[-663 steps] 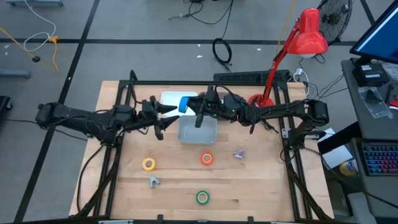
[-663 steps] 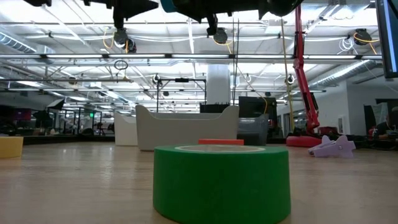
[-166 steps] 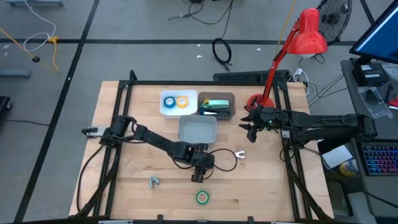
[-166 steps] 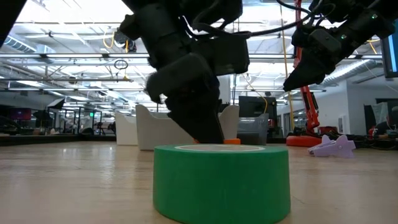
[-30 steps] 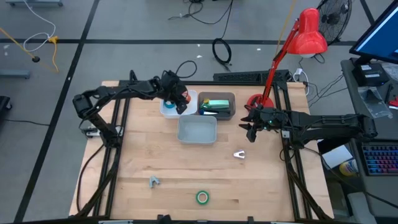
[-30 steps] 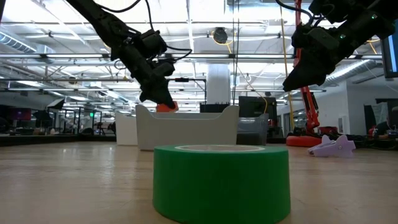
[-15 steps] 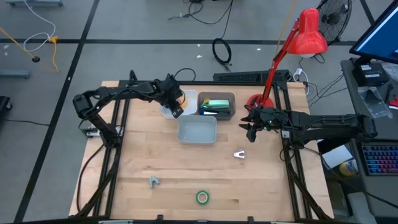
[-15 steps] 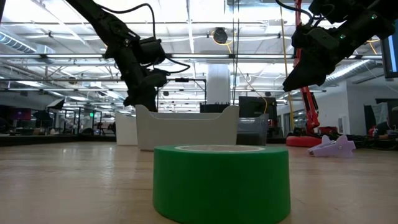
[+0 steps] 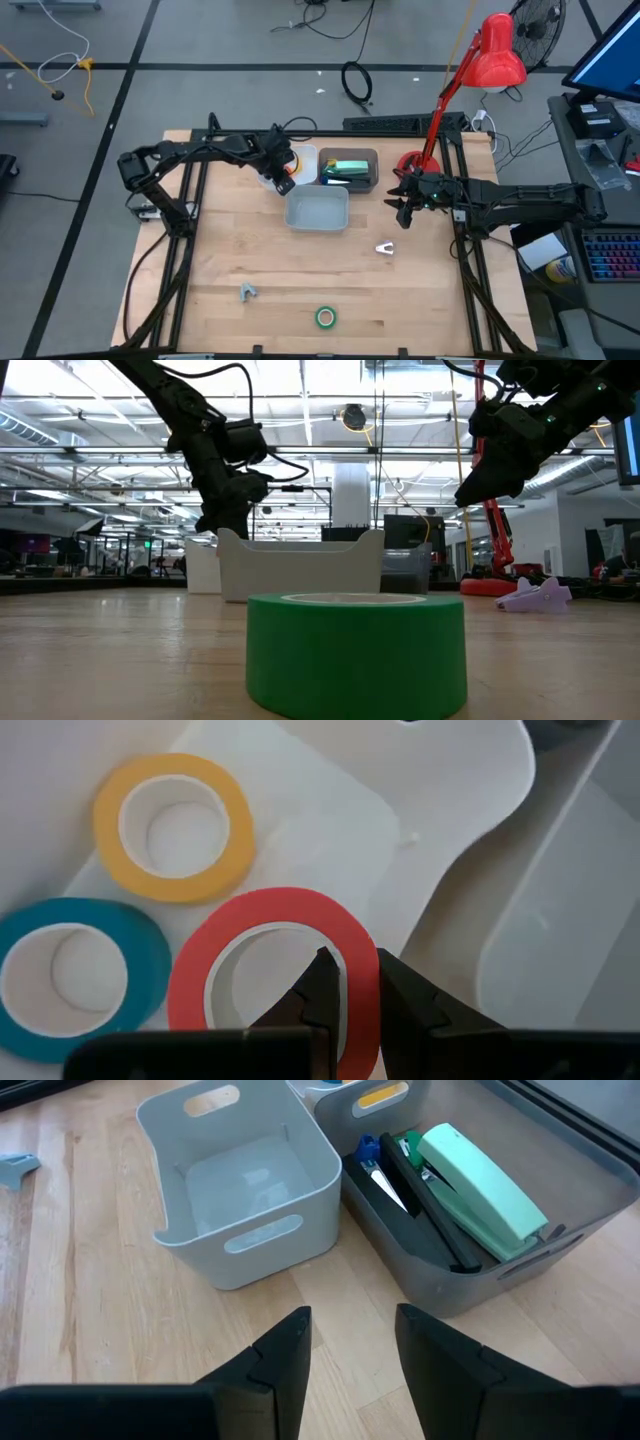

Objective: Pick and place Stapler, Stapler remover, tape
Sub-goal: Put the orange tape into the white bin, then put the green tape into the white bin

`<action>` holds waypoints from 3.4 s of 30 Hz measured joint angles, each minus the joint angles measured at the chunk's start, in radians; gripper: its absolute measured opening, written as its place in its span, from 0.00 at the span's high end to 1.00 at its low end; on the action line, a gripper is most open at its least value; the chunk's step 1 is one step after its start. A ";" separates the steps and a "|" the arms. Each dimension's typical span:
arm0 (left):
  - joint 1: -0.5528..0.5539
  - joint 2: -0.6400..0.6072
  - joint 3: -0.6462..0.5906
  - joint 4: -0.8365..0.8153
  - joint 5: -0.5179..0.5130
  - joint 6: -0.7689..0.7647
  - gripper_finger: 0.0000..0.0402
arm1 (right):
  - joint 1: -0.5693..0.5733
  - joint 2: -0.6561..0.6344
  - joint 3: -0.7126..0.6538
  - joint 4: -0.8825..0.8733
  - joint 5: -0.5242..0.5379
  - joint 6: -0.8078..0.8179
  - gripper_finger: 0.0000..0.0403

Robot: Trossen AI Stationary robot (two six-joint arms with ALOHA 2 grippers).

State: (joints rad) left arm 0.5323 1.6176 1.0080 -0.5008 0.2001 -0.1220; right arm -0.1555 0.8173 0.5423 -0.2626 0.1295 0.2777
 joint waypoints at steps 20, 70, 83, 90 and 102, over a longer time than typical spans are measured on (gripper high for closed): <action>0.001 0.000 0.000 0.004 -0.017 0.005 0.90 | 0.000 0.000 0.000 0.000 0.000 -0.002 0.65; -0.061 -0.192 0.002 0.049 0.012 -0.140 0.55 | 0.000 0.000 0.000 0.003 0.000 -0.002 0.65; -0.526 -0.253 0.002 0.176 -0.151 -0.240 0.62 | 0.000 0.000 0.000 0.003 0.000 -0.002 0.65; -0.726 -0.196 0.002 0.293 -0.272 -0.255 0.67 | 0.000 0.000 0.000 0.004 0.000 -0.002 0.65; -0.994 -0.002 0.012 0.467 -0.307 -0.514 0.76 | 0.000 0.000 0.000 0.005 0.001 -0.002 0.65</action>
State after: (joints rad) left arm -0.4613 1.6156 1.0202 -0.0342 -0.1073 -0.6357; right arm -0.1555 0.8172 0.5423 -0.2577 0.1308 0.2760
